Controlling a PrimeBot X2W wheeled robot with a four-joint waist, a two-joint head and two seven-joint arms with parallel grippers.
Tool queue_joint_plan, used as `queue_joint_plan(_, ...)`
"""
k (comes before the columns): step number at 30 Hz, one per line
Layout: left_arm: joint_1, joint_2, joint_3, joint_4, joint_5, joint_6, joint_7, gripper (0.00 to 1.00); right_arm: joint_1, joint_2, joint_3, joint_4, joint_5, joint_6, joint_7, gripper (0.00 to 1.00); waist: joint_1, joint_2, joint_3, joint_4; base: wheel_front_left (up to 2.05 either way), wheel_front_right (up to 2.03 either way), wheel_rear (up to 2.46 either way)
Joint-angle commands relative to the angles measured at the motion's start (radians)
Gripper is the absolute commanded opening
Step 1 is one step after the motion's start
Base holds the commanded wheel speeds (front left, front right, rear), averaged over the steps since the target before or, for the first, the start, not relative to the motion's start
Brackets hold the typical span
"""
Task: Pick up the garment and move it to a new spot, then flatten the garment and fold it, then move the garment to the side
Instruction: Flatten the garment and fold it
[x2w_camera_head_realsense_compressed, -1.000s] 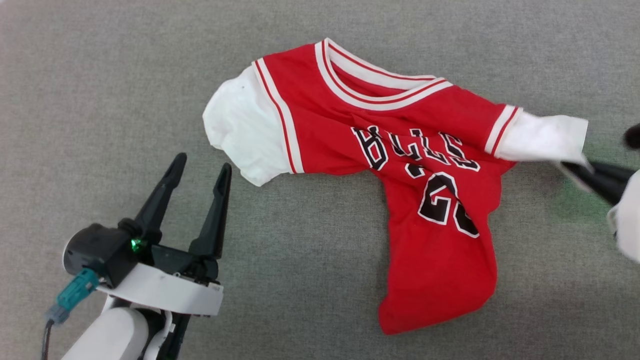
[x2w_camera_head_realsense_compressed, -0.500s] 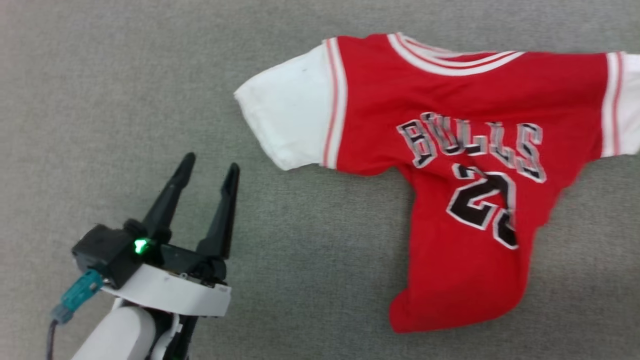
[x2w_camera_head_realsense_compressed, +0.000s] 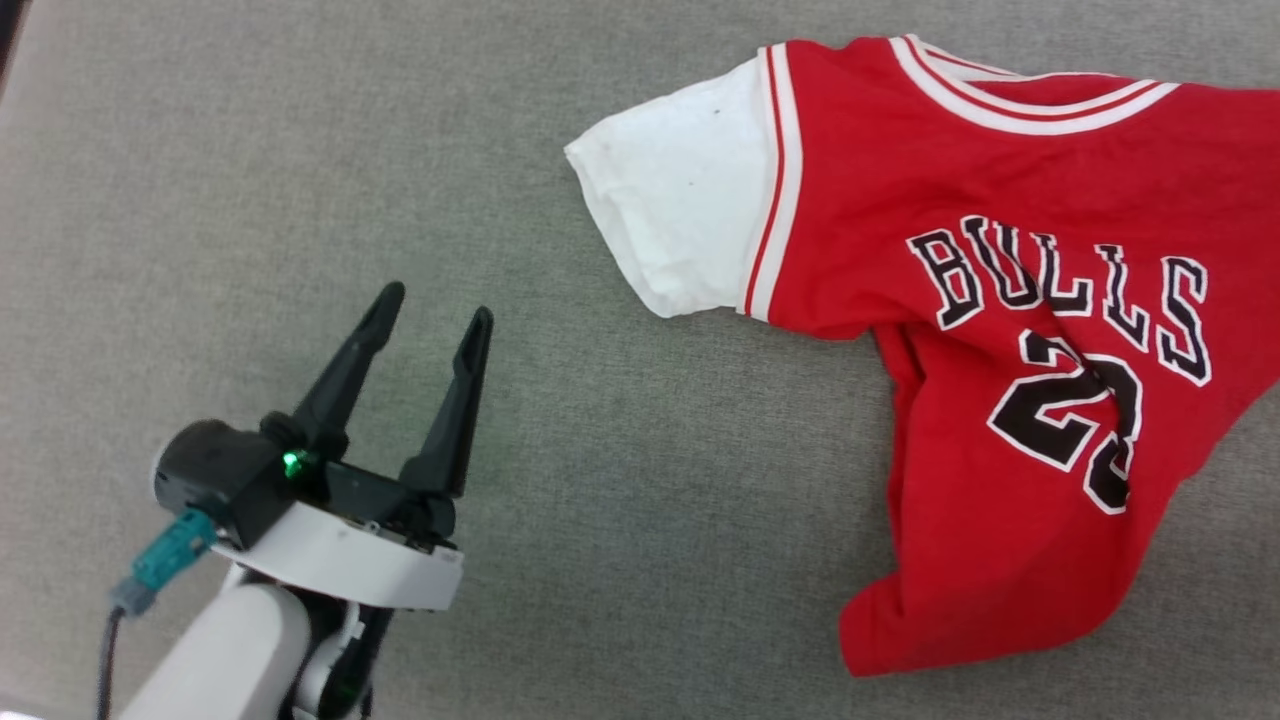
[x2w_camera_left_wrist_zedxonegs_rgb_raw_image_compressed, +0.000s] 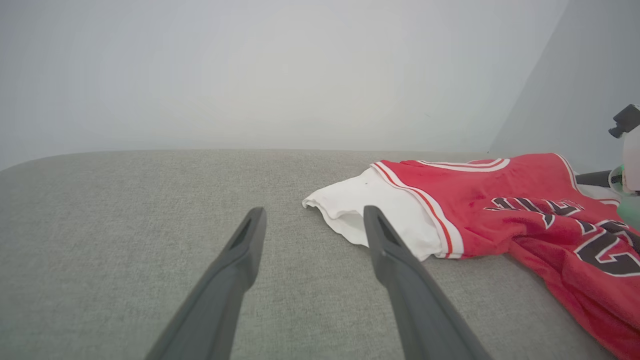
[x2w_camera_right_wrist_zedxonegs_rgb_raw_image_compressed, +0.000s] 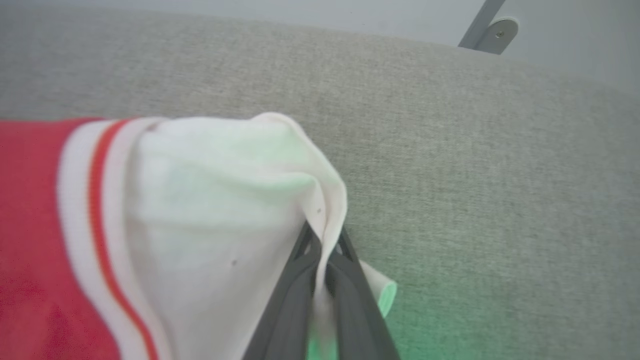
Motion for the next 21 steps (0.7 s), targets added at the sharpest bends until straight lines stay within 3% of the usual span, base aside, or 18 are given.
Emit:
queue_joint_plan(1, -0.015, 0.006, 0.003, -0.002, 0.01, -0.002, 0.002, 1.0, 0.022, 0.024, 0.01, -0.009, 0.0, 0.001, -0.009, 1.0, -0.0001, 0.0, -0.016, -0.019, 0.0, 0.0, 0.0)
queue_joint_plan(8, -0.084, 0.114, 0.019, -0.054, 0.042, -0.027, 0.088, 1.0, 0.111, -0.061, -0.012, -0.133, -0.003, 0.0, -0.24, 1.0, -0.0001, 0.0, -0.046, -0.092, 0.0, 0.0, 0.0)
queue_joint_plan(13, -0.197, 0.211, 0.031, -0.078, 0.024, -0.087, 0.217, 1.0, 0.229, -0.095, -0.059, -0.314, -0.016, 0.0, -0.396, 1.0, -0.0001, 0.0, -0.048, -0.172, 0.0, 0.0, 0.0)
queue_joint_plan(17, -0.319, 0.259, 0.021, -0.041, -0.05, -0.138, 0.349, 1.0, 0.352, -0.059, -0.168, -0.509, -0.051, 0.0, -0.423, 1.0, -0.0001, 0.0, -0.037, -0.241, 0.0, 0.0, 0.0)
queue_joint_plan(21, -0.477, 0.282, -0.051, 0.059, -0.145, -0.163, 0.533, 1.0, 0.512, 0.041, -0.327, -0.735, -0.149, 0.0, -0.424, 1.0, -0.0001, 0.0, -0.02, -0.301, 0.0, 0.0, 0.0)
